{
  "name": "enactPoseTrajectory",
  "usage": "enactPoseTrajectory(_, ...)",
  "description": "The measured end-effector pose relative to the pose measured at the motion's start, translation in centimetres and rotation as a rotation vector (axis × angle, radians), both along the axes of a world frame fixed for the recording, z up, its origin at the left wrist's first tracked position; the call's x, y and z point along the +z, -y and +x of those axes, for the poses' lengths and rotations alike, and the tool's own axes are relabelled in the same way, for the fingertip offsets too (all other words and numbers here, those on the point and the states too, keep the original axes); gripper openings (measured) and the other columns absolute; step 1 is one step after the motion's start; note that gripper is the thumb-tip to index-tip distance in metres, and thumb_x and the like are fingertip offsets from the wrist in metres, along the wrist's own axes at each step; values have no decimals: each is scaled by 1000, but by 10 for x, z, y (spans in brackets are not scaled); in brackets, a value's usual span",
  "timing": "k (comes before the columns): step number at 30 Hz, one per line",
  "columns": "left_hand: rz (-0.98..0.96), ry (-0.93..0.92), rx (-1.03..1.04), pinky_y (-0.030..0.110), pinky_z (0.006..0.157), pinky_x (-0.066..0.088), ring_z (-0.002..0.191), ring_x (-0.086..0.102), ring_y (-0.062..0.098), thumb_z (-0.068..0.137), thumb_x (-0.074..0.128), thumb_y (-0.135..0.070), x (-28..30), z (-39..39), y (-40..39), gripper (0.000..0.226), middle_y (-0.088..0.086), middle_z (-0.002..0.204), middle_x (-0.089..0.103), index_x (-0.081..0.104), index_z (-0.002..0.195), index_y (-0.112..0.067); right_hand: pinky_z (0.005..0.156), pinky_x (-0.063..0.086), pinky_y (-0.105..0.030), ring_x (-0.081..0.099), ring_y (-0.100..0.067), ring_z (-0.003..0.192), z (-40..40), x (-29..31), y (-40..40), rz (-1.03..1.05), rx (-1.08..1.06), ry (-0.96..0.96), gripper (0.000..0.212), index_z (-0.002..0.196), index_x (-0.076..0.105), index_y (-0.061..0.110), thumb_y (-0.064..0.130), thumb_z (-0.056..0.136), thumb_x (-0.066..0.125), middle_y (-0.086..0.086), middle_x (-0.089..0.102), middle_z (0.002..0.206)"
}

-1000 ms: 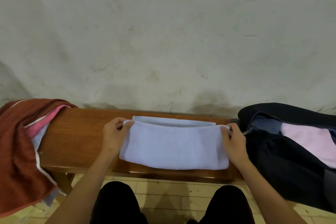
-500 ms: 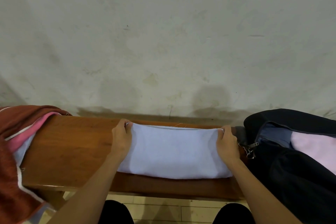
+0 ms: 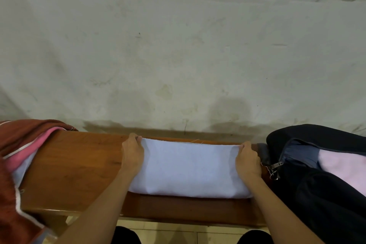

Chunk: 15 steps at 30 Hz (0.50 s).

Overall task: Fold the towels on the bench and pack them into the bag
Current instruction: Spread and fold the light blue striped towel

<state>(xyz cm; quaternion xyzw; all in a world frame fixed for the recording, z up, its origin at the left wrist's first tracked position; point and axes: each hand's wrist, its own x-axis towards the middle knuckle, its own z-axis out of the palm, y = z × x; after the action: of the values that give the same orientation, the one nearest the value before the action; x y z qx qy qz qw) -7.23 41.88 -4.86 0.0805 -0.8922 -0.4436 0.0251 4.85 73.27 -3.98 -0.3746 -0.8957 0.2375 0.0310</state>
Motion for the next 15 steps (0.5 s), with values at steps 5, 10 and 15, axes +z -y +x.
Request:
enactPoseTrajectory(5,-57,12,-3,32,66,42,78,51,19,102,46,-12,9,0,-3,11,14,100,59,52,96,-5,69,50,-40,58,-28,84,1,8,5,9,-39,-41,19,121,41,11,22,106,37,-17,63,109)
enactPoseTrajectory(10,-498,-372,-203,45,81,52,97,62,34,91,62,-16,0,42,-20,25,17,110,65,63,113,-3,97,45,-40,54,-30,122,23,-2,47,301,262,-218,45,139,48,11,32,99,53,-12,55,136)
enactPoseTrajectory(15,-609,-333,-649,46,109,24,135,48,24,105,18,-40,-28,107,-68,55,7,144,53,53,139,-15,121,2,-34,18,-14,151,39,-35,100,223,695,-154,56,154,31,24,48,104,24,6,20,161)
